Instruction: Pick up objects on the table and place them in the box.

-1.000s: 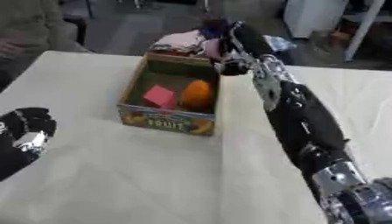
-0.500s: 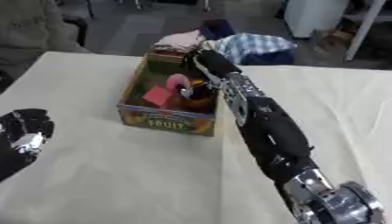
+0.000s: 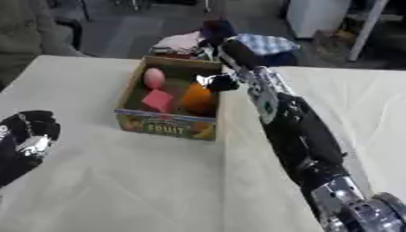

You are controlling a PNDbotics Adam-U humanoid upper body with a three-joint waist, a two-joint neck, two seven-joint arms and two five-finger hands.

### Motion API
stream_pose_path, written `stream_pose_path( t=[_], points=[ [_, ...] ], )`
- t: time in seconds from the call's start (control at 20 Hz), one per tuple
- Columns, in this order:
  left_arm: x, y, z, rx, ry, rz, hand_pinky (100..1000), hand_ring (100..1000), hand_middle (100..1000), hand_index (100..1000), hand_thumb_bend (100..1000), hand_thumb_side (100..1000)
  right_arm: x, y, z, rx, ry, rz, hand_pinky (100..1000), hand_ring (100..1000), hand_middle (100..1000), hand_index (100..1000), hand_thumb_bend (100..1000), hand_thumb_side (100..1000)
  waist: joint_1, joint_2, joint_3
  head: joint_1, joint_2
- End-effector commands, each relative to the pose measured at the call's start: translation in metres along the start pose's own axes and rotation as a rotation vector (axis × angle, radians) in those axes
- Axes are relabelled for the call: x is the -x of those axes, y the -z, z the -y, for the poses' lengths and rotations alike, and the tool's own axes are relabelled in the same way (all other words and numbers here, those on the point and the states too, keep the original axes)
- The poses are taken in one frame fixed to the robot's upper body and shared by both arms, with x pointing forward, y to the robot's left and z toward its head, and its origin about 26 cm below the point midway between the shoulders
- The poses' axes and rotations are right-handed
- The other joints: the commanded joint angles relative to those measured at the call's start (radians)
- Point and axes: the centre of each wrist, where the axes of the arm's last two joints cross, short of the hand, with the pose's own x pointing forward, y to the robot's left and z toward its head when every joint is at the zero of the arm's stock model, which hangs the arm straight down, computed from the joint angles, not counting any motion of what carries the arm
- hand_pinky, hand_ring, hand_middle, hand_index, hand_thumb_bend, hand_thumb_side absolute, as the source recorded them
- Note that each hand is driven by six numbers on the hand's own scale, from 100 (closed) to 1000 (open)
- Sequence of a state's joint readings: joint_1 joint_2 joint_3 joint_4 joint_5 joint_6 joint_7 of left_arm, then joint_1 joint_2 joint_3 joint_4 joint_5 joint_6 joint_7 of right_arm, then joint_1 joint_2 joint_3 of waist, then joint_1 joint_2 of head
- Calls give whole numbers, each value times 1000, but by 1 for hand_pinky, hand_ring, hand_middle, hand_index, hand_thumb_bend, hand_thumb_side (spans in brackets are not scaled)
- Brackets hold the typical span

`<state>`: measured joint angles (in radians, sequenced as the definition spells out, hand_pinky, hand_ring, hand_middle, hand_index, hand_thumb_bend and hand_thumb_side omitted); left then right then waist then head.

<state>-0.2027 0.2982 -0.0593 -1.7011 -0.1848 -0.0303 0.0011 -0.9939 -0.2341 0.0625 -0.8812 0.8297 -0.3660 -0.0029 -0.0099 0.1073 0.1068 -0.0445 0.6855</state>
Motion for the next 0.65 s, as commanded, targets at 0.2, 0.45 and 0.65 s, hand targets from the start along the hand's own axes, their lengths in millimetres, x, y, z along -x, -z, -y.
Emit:
stream_pose_path(
  t=[0.2, 0.45, 0.65],
  points=[
    [-2, 1, -10, -42, 20, 7, 688, 644, 620, 738, 355, 476, 1, -28, 68, 258, 150, 11, 625, 664, 756, 864, 100, 572, 4, -14, -26, 18, 13],
    [-2, 0, -12, -58, 21, 2, 687, 645, 621, 737, 351, 491, 3, -71, 85, 356, 256, -17, 609, 642, 737, 853, 100, 605, 8, -7, -55, 26, 26],
    [0, -2, -14, -69, 24, -6, 687, 646, 622, 738, 358, 501, 6, -106, 79, 372, 322, -56, 606, 637, 731, 849, 100, 636, 9, -2, -81, 27, 48]
  ],
)
